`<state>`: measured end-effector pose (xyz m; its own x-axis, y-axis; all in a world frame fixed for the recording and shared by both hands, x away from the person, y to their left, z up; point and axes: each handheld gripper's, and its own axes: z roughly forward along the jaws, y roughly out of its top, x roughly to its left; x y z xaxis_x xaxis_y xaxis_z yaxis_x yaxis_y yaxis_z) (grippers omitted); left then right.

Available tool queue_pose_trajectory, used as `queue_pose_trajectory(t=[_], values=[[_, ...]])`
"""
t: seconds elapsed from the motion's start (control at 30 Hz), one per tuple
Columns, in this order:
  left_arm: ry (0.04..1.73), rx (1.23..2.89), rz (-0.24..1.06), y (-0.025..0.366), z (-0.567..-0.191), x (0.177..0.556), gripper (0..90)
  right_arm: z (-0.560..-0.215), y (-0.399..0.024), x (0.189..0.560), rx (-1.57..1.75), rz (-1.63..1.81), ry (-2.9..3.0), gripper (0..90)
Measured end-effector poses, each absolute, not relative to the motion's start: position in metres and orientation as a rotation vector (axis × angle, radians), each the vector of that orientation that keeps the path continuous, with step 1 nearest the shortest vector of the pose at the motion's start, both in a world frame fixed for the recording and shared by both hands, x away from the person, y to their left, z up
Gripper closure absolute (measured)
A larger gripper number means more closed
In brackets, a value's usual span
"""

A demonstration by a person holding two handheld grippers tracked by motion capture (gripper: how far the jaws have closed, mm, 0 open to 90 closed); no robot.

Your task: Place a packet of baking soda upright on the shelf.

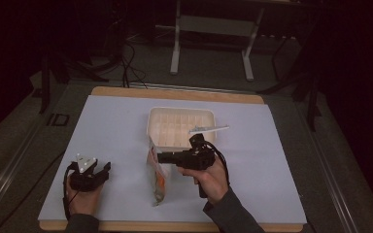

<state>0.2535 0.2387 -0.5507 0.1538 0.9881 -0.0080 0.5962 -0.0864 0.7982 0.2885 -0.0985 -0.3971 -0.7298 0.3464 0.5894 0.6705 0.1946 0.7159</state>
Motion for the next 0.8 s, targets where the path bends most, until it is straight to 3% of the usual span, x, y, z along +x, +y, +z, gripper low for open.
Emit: queue_pose_trajectory(t=[0.8], values=[[1.517,1.764,0.750,0.239,-0.551,0.253,48.6,-0.381,-0.090,0.292,-0.975,-1.619,-2.158,90.0]])
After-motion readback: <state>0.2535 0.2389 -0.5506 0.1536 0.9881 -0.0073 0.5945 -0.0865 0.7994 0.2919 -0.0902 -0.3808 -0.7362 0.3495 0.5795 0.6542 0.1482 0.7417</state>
